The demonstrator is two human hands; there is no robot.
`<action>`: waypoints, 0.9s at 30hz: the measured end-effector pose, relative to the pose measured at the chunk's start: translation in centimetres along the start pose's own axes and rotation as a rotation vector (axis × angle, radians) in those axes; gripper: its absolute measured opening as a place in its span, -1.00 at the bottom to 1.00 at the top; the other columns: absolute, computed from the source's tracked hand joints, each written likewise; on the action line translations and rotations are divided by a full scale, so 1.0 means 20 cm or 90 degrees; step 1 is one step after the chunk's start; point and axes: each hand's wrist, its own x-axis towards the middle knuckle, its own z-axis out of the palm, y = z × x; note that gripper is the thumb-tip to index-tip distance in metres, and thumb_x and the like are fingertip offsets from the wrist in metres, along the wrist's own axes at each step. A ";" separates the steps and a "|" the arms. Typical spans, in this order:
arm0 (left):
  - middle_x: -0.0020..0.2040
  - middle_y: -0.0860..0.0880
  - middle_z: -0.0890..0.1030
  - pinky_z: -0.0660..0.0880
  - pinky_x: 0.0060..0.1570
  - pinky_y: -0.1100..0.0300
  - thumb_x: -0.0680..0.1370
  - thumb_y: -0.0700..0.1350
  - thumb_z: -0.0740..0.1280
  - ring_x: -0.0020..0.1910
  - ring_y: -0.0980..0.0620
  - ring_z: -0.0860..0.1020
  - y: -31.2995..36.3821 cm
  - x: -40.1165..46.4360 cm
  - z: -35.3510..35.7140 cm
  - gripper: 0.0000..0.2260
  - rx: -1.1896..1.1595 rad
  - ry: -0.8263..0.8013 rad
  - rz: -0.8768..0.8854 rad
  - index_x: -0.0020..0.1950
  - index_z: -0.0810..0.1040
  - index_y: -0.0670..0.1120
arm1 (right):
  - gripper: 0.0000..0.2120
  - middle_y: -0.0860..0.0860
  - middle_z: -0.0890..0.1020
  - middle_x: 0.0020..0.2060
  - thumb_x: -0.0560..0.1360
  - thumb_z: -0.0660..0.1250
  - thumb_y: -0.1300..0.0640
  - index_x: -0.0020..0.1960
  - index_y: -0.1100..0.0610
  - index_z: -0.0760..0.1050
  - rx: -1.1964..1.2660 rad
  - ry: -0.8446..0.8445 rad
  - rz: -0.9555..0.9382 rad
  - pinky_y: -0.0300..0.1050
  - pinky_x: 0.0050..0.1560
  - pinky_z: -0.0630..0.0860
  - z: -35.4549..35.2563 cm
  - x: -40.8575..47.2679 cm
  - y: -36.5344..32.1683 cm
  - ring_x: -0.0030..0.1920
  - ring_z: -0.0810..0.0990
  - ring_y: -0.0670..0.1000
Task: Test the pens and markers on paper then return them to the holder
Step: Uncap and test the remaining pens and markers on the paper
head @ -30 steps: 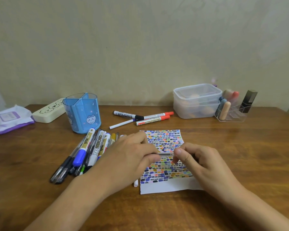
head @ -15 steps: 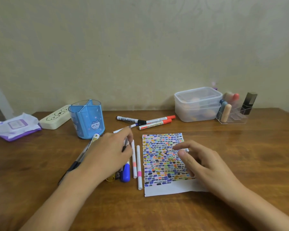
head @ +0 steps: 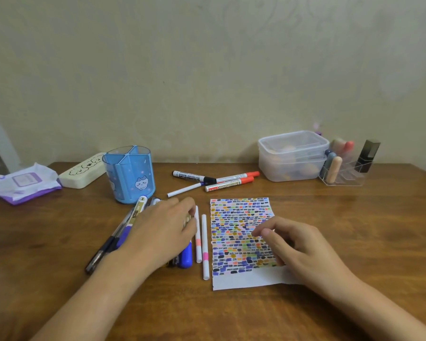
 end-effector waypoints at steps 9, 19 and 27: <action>0.27 0.23 0.37 0.30 0.28 0.20 0.63 0.19 0.18 0.28 0.21 0.27 0.00 -0.01 0.06 -0.69 -0.016 -0.064 0.177 0.36 0.46 0.25 | -0.90 -0.16 0.63 -0.24 0.60 0.34 -0.01 -0.03 -0.19 0.62 -0.067 -0.004 -0.022 -0.28 -0.36 0.37 0.01 0.02 0.03 -0.37 0.49 -0.12; 0.30 0.22 0.37 0.22 0.33 0.19 0.62 0.24 0.13 0.33 0.18 0.27 0.04 -0.03 0.10 -0.65 -0.041 -0.041 0.186 0.38 0.42 0.21 | -0.82 -0.27 0.62 0.00 0.57 0.36 0.02 0.15 -0.20 0.55 -0.153 0.067 -0.041 -0.33 -0.27 0.40 -0.03 0.08 -0.03 -0.30 0.54 -0.12; 0.39 0.21 0.35 0.17 0.37 0.19 0.59 0.30 0.15 0.38 0.18 0.25 0.03 -0.03 0.11 -0.54 -0.050 -0.086 0.208 0.47 0.36 0.21 | -0.53 -0.09 0.48 0.42 0.61 0.31 0.05 0.50 -0.08 0.35 -0.453 -0.027 -0.070 -0.16 0.09 0.51 0.02 0.52 -0.02 0.23 0.57 -0.03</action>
